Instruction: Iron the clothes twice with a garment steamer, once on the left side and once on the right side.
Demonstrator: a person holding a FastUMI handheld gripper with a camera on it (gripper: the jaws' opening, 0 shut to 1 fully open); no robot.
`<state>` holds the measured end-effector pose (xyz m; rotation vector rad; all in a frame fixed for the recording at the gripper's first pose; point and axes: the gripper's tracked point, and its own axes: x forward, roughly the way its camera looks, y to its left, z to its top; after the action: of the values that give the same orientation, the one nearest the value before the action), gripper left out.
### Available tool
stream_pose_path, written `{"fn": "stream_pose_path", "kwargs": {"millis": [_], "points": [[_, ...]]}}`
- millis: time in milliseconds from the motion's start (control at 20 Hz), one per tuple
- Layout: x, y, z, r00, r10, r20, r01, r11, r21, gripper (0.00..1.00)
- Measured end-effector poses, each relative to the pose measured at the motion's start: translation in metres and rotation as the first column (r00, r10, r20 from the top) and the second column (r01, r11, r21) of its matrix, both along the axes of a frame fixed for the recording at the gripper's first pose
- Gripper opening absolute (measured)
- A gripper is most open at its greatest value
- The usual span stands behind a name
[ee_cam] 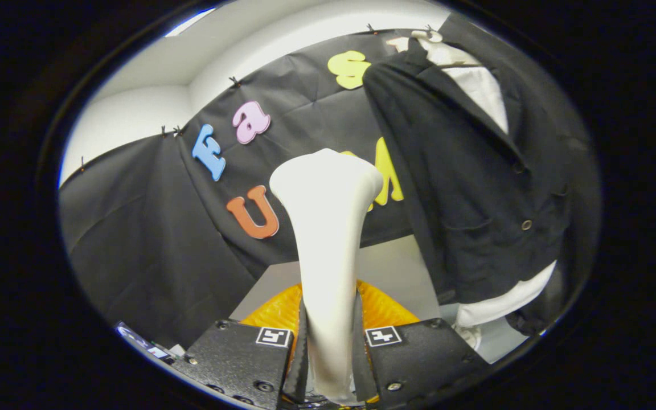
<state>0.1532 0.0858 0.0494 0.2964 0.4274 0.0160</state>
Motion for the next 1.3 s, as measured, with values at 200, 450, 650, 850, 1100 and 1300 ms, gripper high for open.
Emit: {"fn": "stream_pose_path", "kwargs": {"millis": [200,450,650,850,1100,1300], "points": [[-0.044,-0.045,0.031,0.993,-0.088,0.073,0.091,0.995,-0.033,0.35],[-0.073,-0.092,0.079,0.968,-0.162,0.191,0.174,0.984,-0.049,0.35],[-0.072,-0.127,0.121,0.933,-0.185,0.307,0.211,0.976,-0.051,0.34],[-0.052,-0.155,0.163,0.899,-0.166,0.404,0.221,0.971,-0.092,0.34],[-0.011,-0.175,0.198,0.864,-0.139,0.484,0.237,0.960,-0.147,0.34],[0.030,-0.180,0.215,0.854,-0.118,0.506,0.230,0.959,-0.165,0.35]]}}
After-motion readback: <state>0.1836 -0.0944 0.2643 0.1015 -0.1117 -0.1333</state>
